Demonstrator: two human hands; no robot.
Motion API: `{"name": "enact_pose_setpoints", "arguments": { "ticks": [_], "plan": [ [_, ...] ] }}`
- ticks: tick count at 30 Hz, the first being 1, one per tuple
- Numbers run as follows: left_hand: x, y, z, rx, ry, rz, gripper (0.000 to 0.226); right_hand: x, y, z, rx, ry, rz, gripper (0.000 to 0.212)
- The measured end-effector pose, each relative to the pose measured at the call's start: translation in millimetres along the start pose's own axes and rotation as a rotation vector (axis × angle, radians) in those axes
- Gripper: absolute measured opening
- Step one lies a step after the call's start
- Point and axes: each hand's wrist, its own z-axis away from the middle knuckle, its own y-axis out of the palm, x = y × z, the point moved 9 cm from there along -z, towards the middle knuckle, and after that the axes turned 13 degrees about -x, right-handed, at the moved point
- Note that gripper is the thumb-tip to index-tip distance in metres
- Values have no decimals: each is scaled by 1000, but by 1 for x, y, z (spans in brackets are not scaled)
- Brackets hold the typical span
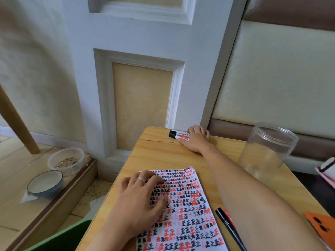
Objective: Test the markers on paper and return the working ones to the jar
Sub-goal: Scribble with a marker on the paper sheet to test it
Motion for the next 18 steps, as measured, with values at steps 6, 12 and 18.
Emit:
{"name": "enact_pose_setpoints", "arguments": {
  "ticks": [6, 12, 18],
  "plan": [
    [1, 3, -1, 26, 1, -10, 56, 16, -6, 22, -45, -60, -108, 54],
    [1, 5, -2, 36, 3, -5, 56, 31, -18, 63, -71, -183, -182, 46],
    [3, 7, -2, 39, 8, -5, 57, 37, -38, 110, 64, -279, -287, 27]
  ]
}}
